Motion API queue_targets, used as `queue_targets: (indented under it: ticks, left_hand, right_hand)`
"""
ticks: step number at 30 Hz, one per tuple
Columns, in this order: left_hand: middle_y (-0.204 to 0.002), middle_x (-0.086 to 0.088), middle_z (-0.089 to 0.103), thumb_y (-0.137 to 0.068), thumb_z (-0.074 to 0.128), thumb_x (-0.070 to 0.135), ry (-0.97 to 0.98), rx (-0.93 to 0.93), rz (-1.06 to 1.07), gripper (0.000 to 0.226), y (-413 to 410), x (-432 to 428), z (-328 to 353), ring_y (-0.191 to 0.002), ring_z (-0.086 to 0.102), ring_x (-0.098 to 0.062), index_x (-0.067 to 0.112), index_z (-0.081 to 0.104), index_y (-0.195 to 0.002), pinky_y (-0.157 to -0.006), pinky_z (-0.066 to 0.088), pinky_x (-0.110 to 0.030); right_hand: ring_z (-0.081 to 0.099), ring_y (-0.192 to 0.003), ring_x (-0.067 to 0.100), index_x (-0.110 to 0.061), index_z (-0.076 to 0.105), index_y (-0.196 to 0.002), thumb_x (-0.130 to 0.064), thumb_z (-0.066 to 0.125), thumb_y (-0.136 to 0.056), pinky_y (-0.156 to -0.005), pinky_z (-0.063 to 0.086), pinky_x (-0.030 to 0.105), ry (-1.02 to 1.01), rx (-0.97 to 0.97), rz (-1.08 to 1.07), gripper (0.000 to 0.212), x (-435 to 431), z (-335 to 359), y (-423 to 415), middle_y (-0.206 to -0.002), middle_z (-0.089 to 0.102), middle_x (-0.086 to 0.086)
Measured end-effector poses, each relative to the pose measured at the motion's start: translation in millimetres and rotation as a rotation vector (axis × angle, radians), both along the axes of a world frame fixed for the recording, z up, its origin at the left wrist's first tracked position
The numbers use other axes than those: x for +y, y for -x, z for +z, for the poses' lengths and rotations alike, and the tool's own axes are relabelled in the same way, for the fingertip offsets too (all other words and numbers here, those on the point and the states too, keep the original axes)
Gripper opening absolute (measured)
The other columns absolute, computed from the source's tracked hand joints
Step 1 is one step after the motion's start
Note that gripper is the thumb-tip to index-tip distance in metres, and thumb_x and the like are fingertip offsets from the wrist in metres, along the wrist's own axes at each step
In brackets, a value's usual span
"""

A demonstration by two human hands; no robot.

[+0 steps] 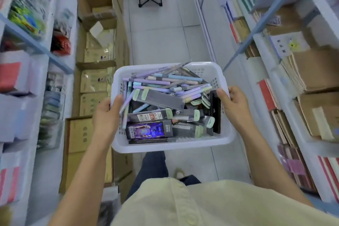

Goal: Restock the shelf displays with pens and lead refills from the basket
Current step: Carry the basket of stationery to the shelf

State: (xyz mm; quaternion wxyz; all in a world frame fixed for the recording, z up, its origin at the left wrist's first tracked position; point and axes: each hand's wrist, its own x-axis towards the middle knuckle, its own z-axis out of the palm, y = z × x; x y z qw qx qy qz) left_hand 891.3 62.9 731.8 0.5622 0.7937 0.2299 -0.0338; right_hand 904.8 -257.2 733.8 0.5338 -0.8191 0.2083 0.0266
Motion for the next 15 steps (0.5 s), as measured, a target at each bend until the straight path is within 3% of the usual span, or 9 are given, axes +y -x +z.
queue_targets:
  ticks: [3, 7, 10, 13, 15]
  left_hand:
    - [-0.067, -0.002, 0.066, -0.097, 0.052, 0.043, 0.013, -0.027, -0.025, 0.039, -91.5, 7.8, 3.0, -0.059, 0.061, -0.014, 0.008, 0.061, -0.081, -0.055, 0.047, -0.027]
    - [-0.055, 0.008, 0.057, -0.099, 0.050, 0.038, -0.008, -0.053, -0.078, 0.039, -219.6, 18.4, 16.9, -0.045, 0.051, -0.002, 0.008, 0.053, -0.073, -0.043, 0.039, -0.014]
    - [-0.074, -0.019, 0.065, -0.097, 0.050, 0.041, 0.001, -0.025, -0.091, 0.043, -309.9, 20.7, 27.9, -0.062, 0.060, -0.020, 0.000, 0.059, -0.086, -0.059, 0.046, -0.031]
    - [-0.084, -0.031, 0.063, -0.097, 0.051, 0.043, 0.017, -0.037, -0.100, 0.048, -399.3, 18.2, 34.4, -0.066, 0.060, -0.031, -0.005, 0.058, -0.091, -0.065, 0.050, -0.048]
    - [-0.087, -0.032, 0.064, -0.096, 0.051, 0.045, 0.001, -0.043, -0.101, 0.051, -457.9, 14.4, 35.2, -0.069, 0.063, -0.040, -0.005, 0.059, -0.092, -0.067, 0.052, -0.056]
  right_hand:
    - [0.058, -0.075, 0.018, -0.006, 0.056, -0.100, -0.036, 0.057, -0.094, -0.064, 0.045, 0.033, 0.017, -0.014, -0.021, 0.031, 10.0, 1.0, -86.3, -0.097, 0.066, 0.017]
    - [0.059, -0.076, 0.018, -0.009, 0.057, -0.097, -0.036, 0.057, -0.093, -0.064, 0.046, 0.034, -0.006, -0.024, -0.075, 0.028, 23.5, 9.5, -199.7, -0.089, 0.065, 0.011]
    - [0.058, -0.074, 0.017, -0.006, 0.055, -0.096, -0.035, 0.057, -0.094, -0.063, 0.046, 0.032, -0.015, -0.042, -0.089, 0.030, 25.6, 16.2, -283.1, -0.084, 0.062, 0.008]
    - [0.058, -0.069, 0.010, -0.014, 0.053, -0.091, -0.034, 0.057, -0.095, -0.055, 0.045, 0.017, -0.005, -0.063, -0.084, 0.021, 23.9, 19.0, -370.7, -0.080, 0.061, 0.000]
    - [0.057, -0.068, 0.012, -0.012, 0.053, -0.091, -0.035, 0.057, -0.095, -0.054, 0.045, 0.018, -0.008, -0.070, -0.071, 0.023, 20.6, 16.2, -431.7, -0.080, 0.061, 0.003]
